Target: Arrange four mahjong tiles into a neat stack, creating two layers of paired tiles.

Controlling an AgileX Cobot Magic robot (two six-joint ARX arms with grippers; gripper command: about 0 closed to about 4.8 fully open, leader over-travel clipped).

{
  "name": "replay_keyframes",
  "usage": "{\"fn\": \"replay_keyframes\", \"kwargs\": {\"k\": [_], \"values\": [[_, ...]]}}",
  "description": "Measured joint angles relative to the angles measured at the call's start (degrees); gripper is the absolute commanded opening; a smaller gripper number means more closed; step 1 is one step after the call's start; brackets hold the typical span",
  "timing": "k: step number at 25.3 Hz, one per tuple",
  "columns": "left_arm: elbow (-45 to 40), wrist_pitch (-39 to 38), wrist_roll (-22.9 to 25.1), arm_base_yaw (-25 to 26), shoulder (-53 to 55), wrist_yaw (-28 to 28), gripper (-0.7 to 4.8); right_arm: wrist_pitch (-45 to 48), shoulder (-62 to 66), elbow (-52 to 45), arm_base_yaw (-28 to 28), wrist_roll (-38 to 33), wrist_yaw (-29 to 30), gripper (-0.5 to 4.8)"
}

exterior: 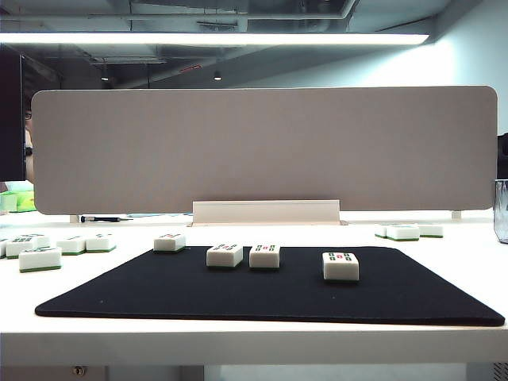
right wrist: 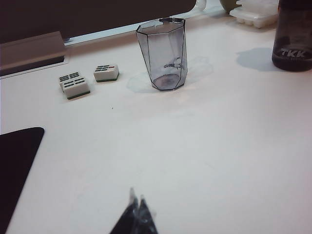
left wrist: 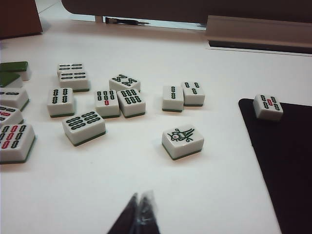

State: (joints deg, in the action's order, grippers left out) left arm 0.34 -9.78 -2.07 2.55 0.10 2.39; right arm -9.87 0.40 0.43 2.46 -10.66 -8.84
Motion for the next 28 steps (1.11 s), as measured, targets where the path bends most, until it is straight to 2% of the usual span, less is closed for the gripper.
{"fn": "replay_keyframes", "kwargs": {"k": [10,19,21,23,28], "values": [[0.0,-0.04,-0.13,0.0,-0.02,0.0,-0.06,-0.92,0.0,4.63,0.0,0.02,-0.02,-0.01],[0.0,-0.04,-0.2,0.0,-0.02,0.0,-0.06,-6.58,0.0,10.95,0.0,0.02,0.02,-0.01],[0.0,-0.07,-0.2,0.0,-0.02,0.0,-0.06,-9.11,0.0,15.04,0.0,0.02,0.22,-0.01],[0.0,-0.04,-0.2,0.0,-0.02,0.0,-0.06,-10.34,0.0,16.94,0.0,0.02,1.53,-0.01],[0.0,-0.07,-1.07,0.0,-0.02,0.0,-0.06,-17.68,0.02,26.25,0.0,0.02,9.16,-0.01]]}}
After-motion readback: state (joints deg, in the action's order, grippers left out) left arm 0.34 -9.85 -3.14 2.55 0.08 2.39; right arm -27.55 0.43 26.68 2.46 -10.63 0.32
